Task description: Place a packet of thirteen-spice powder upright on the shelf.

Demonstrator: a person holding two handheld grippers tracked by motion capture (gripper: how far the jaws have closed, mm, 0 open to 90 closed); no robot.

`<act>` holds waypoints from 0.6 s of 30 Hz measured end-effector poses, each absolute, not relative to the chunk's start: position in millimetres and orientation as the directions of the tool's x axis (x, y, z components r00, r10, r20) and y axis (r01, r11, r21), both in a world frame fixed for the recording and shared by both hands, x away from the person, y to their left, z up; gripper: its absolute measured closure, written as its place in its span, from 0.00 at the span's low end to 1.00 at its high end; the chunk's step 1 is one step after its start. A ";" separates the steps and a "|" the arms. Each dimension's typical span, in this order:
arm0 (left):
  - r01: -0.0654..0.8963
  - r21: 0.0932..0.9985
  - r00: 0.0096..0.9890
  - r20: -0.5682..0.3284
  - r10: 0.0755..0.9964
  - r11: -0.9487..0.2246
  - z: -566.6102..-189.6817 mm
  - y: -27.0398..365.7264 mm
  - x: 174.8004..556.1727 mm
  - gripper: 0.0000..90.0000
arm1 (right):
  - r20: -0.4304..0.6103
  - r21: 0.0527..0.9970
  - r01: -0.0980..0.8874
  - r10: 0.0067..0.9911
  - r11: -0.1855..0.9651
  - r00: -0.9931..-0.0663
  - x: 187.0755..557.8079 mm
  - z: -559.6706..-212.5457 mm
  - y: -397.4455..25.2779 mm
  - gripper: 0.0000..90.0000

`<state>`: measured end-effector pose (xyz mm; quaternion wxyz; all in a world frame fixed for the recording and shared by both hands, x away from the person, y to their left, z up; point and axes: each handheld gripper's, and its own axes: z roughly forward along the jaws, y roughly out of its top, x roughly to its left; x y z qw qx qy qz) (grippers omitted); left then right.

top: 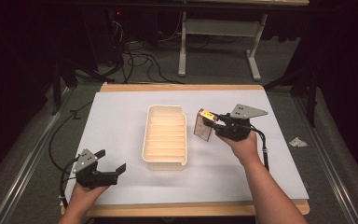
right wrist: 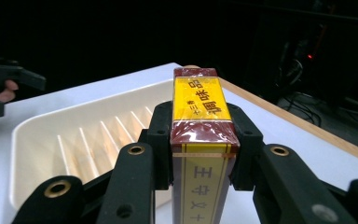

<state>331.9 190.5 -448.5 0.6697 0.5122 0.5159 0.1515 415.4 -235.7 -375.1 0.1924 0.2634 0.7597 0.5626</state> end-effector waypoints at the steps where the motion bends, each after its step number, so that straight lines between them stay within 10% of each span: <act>1: 0.325 0.842 0.421 -0.536 0.731 0.430 -448.6 191.6 331.0 0.01 | 0.002 0.959 0.168 0.589 0.227 -0.808 415.1 -372.7 -232.3 0.76; 18: 0.317 0.844 0.393 -0.532 0.750 0.433 -450.1 207.2 320.0 0.01 | -0.033 0.961 0.081 0.403 0.264 -0.915 415.4 -362.4 -203.3 0.76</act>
